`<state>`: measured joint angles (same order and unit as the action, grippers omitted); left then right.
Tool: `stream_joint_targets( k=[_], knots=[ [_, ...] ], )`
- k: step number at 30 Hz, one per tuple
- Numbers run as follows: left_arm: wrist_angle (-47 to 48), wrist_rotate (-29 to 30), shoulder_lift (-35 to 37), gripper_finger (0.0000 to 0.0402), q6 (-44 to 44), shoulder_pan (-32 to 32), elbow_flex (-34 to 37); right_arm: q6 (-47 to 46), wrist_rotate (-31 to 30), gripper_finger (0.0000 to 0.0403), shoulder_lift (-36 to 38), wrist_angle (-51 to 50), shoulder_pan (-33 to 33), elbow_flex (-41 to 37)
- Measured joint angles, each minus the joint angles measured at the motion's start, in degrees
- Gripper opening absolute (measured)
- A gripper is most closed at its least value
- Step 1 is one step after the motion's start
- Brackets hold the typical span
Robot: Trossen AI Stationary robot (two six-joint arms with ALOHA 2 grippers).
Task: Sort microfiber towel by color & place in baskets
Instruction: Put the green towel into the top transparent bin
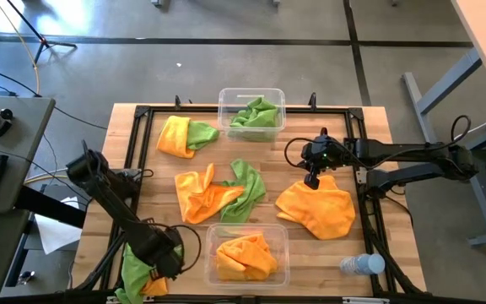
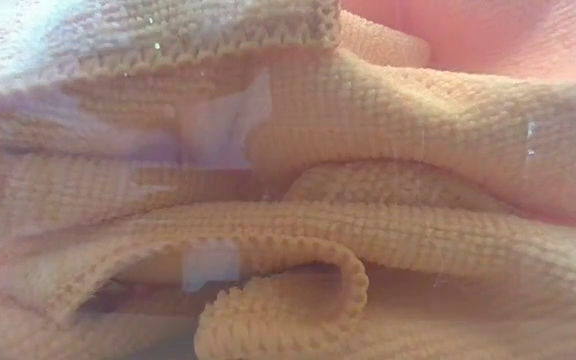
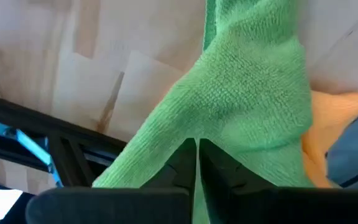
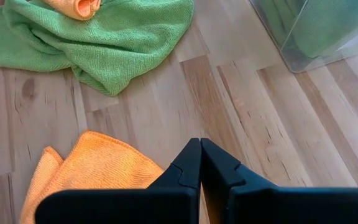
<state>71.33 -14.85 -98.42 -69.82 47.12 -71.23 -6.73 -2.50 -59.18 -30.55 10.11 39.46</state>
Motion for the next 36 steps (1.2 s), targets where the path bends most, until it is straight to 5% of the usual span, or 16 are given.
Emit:
stream_joint_targets(
  k=[17,30,36],
  knots=[
    [7.35,8.60,9.56,0.0012,-6.02,1.42,-2.73,0.25,-0.01,0.0000,-0.02,0.00,0.00,0.00],
    [-3.97,2.54,9.48,0.0141,-10.11,2.08,6.77,-0.73,1.33,0.0000,-0.02,0.00,-0.02,0.00],
    [-4.68,-0.58,9.26,0.0160,-9.59,2.48,10.31,-0.73,1.36,0.0000,-0.02,0.00,-0.02,0.00]
  ],
)
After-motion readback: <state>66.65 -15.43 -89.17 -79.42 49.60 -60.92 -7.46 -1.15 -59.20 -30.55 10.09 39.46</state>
